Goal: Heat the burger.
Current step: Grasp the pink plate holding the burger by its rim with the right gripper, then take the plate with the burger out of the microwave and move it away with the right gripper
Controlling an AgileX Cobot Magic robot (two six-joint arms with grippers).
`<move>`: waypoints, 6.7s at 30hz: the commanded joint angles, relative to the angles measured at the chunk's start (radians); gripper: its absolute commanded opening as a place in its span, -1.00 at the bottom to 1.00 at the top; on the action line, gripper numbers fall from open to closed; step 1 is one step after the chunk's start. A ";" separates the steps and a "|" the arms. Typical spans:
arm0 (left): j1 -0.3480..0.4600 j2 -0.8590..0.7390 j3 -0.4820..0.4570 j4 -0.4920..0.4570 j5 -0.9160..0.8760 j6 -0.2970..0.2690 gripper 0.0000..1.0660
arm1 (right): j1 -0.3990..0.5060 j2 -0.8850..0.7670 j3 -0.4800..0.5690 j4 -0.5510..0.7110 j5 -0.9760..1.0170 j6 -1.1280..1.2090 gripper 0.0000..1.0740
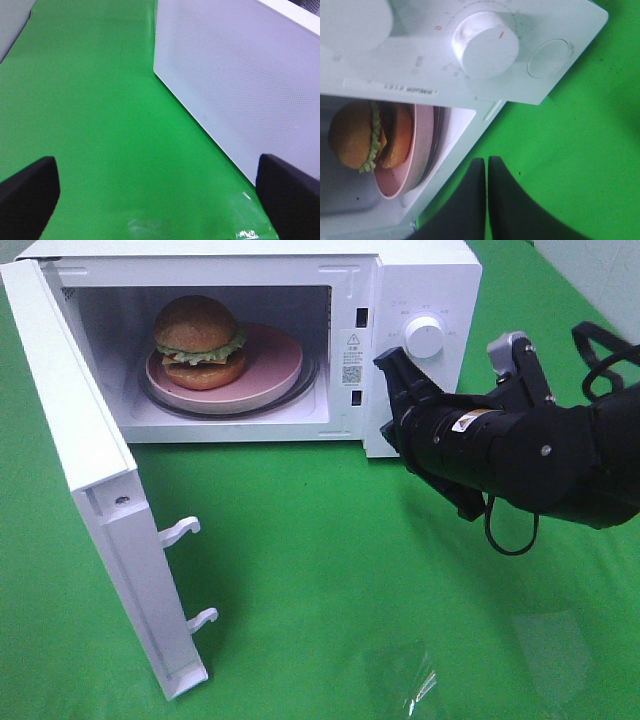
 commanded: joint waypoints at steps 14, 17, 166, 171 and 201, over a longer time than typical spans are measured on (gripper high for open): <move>0.000 -0.015 0.001 -0.002 -0.012 -0.001 0.87 | -0.005 -0.147 0.000 -0.012 0.302 -0.418 -0.95; 0.000 -0.015 0.001 -0.002 -0.012 -0.001 0.87 | -0.005 -0.155 0.000 -0.013 0.341 -0.455 -0.95; 0.000 -0.015 0.001 -0.002 -0.012 -0.001 0.87 | 0.067 0.733 -1.211 -0.940 0.789 -1.772 0.42; 0.000 -0.015 0.001 -0.002 -0.012 -0.001 0.87 | 0.065 0.747 -1.211 -0.916 0.778 -1.772 0.40; 0.000 -0.015 0.001 -0.002 -0.012 -0.001 0.87 | 0.080 0.684 -1.209 -0.838 0.896 -1.799 -1.00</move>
